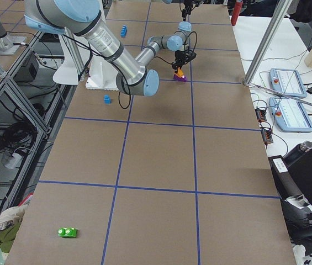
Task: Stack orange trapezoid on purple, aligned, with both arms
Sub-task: 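Lower the orange block onto the purple block, aligning their ends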
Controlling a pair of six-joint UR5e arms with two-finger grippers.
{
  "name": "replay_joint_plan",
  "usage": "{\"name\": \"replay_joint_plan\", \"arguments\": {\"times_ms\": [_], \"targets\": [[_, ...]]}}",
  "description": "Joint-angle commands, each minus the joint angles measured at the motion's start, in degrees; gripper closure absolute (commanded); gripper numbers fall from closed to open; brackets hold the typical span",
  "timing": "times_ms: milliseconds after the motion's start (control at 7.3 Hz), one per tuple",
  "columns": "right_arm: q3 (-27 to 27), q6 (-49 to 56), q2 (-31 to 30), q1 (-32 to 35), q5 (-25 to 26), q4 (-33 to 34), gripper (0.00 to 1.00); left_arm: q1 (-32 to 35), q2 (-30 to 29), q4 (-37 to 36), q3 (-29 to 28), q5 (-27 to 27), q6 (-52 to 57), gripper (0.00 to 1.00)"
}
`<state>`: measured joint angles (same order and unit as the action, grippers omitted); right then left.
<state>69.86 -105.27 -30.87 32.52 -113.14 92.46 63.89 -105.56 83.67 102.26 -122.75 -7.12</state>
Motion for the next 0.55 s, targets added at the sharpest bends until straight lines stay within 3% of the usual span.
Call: {"name": "replay_joint_plan", "arguments": {"times_ms": [0, 411], "targets": [[0.19, 0.07, 0.11, -0.26, 0.46, 0.0, 1.0, 0.01, 0.0, 0.0, -0.21, -0.04, 0.0, 0.0], [0.28, 0.24, 0.02, -0.44, 1.95, 0.0, 1.0, -0.08, 0.0, 0.0, -0.21, -0.04, -0.18, 0.0]]}}
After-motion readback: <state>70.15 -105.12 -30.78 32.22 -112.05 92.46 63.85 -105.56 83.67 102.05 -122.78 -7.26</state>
